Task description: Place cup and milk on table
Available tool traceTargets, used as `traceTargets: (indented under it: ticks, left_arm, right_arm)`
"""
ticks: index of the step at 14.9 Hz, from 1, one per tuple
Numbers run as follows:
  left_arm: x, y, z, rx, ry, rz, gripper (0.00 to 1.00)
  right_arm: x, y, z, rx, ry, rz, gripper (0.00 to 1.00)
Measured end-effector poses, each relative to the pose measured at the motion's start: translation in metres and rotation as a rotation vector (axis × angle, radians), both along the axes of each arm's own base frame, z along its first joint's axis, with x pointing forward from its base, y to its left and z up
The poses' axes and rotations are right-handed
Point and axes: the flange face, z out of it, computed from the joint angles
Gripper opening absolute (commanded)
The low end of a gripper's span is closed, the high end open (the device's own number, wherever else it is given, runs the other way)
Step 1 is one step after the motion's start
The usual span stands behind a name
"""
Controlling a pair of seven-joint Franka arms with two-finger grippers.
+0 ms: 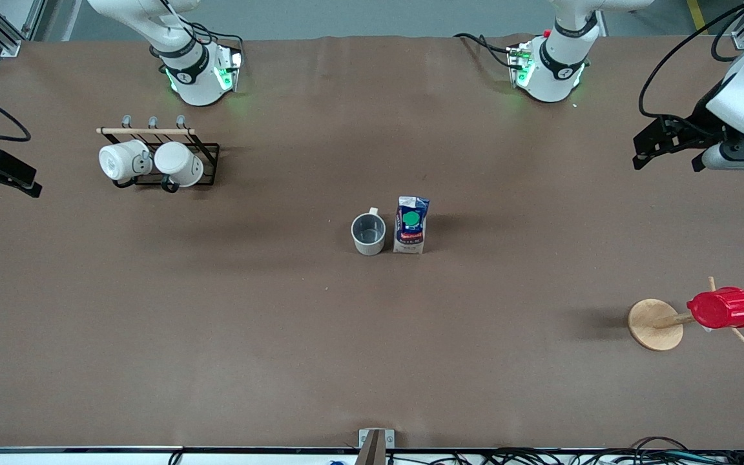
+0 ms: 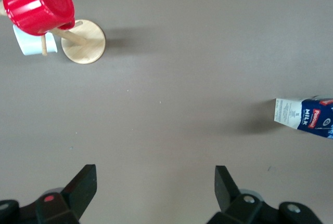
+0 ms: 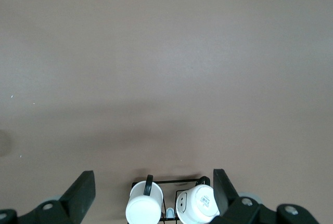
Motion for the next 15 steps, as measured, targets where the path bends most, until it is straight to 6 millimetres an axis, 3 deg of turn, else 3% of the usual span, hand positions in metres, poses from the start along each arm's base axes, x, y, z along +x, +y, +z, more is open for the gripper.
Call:
traceTargets:
  ticks: [9,15]
  left_arm:
    - [0.019,0.001,-0.017,-0.001,0.02,0.043,1.0]
    - [0.021,-0.005,-0.018,-0.003,0.02,0.073,1.0]
  right_arm:
    - [0.0,0.0,0.0,0.0,0.0,0.0,1.0]
    - [0.0,0.0,0.0,0.0,0.0,0.0,1.0]
